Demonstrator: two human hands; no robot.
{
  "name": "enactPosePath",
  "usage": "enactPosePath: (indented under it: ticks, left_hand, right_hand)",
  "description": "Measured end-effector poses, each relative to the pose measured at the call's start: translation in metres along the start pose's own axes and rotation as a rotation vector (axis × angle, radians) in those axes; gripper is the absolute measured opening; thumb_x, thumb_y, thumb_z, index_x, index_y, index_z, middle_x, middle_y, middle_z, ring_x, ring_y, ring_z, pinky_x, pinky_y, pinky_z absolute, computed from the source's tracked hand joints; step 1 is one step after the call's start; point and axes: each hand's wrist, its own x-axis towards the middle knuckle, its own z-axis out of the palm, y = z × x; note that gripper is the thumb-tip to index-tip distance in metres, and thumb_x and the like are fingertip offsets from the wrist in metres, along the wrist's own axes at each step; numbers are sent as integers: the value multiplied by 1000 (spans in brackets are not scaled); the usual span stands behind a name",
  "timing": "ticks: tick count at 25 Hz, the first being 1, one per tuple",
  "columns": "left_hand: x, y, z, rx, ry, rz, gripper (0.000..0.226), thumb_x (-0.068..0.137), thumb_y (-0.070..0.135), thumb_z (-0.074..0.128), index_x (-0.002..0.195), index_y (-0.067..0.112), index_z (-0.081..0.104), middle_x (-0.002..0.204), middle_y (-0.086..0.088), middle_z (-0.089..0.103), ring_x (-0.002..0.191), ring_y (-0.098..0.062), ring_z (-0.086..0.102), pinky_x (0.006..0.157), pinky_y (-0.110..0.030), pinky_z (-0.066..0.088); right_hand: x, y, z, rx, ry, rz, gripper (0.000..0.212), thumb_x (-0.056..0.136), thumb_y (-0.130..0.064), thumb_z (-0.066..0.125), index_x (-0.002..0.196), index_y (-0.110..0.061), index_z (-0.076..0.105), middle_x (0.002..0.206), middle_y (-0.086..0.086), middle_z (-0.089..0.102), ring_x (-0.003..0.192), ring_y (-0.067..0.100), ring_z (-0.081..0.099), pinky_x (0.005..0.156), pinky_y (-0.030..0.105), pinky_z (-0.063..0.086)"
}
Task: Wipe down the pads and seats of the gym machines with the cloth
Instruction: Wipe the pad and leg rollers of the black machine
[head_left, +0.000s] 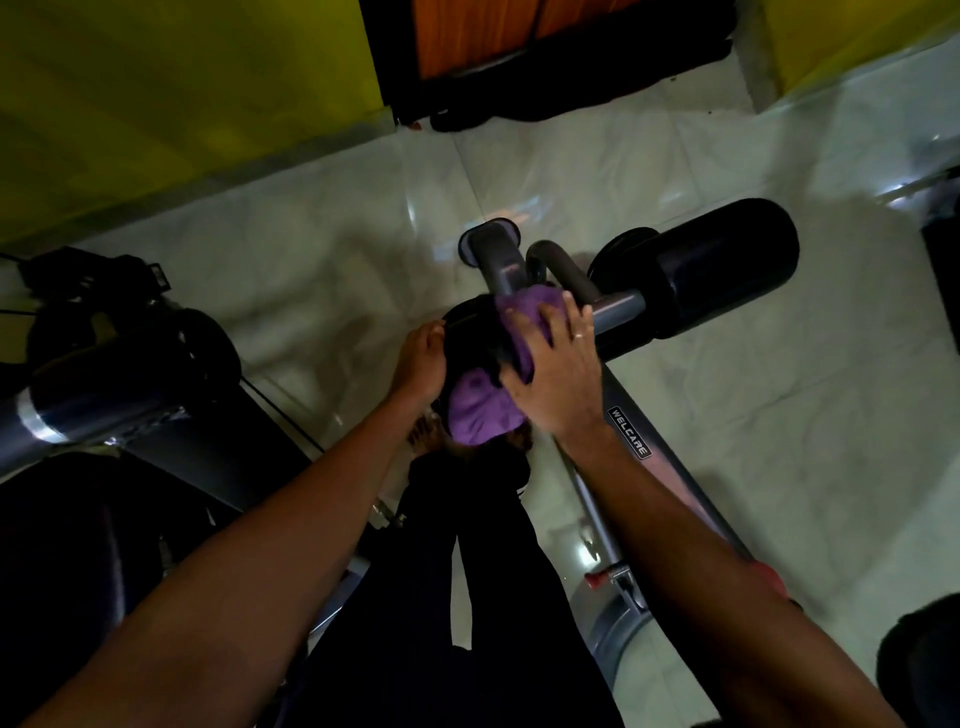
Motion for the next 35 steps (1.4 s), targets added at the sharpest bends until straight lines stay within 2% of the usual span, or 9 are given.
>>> enactPosePath:
  ticks: [3,7,11,15,20,22,27,32,35]
  left_hand:
    - [2,-2,1,-51,10,1,69,85,46,31,128,1,62,127,-24,61,118,-35,60,103,-47,47]
    - [33,-36,12,-85,3,50,78,80,53,28,129,4,64,130,-20,62,122,-31,59,107,-47,46]
    - [15,-11,4,-67,-24,17,77,80,51,28,123,0,65,126,-21,64,118,-30,61,104,-42,47]
    - [-6,18,-4,-112,-96,-17,37,90,20,36,99,2,66,101,-14,66,96,-24,61,85,-27,47]
    - [-4,-1,-5,-77,-73,4,70,84,42,34,133,-4,56,134,-25,57,125,-34,55,110,-45,43]
    - [-2,-7,-3,-59,-81,2,72,86,47,35,137,0,55,138,-25,53,129,-34,52,113,-45,39]
    - [-34,9,-12,-96,-78,58,42,103,15,38,141,4,51,145,-19,49,136,-30,47,117,-41,34]
    - [-68,15,-18,29,-54,161,37,105,10,44,141,4,51,145,-18,44,135,-25,43,116,-36,32]
    - [-62,24,-21,8,-17,123,33,104,9,45,133,0,57,137,-23,49,129,-29,48,112,-32,34]
  right_hand:
    - [-2,-5,-2,145,106,388,64,82,-34,64,143,-21,47,147,24,43,129,47,46,103,56,47]
    - [-27,-69,10,243,223,652,65,82,-10,64,144,-24,52,156,29,27,134,51,35,109,53,38]
    - [-41,-105,17,196,-23,424,79,82,-54,62,154,-28,41,166,23,10,151,49,10,123,57,14]
    - [-17,-50,13,-8,-7,43,65,82,-49,69,141,-24,57,162,19,31,149,51,19,121,62,19]
    - [-6,-19,3,91,148,510,55,90,-46,63,137,-18,58,158,22,34,143,50,30,108,62,40]
    - [-40,-49,16,123,160,499,53,91,-41,67,137,-16,58,159,26,29,143,52,27,110,64,36]
    - [-47,-103,28,134,17,154,60,82,-36,61,139,-18,55,162,20,28,149,51,15,118,67,23]
    - [6,-32,14,45,137,494,53,90,-32,63,140,-17,54,158,24,34,141,54,32,115,63,30]
    - [-42,-51,26,150,135,607,49,100,-32,51,146,-17,44,163,25,18,145,55,23,114,65,30]
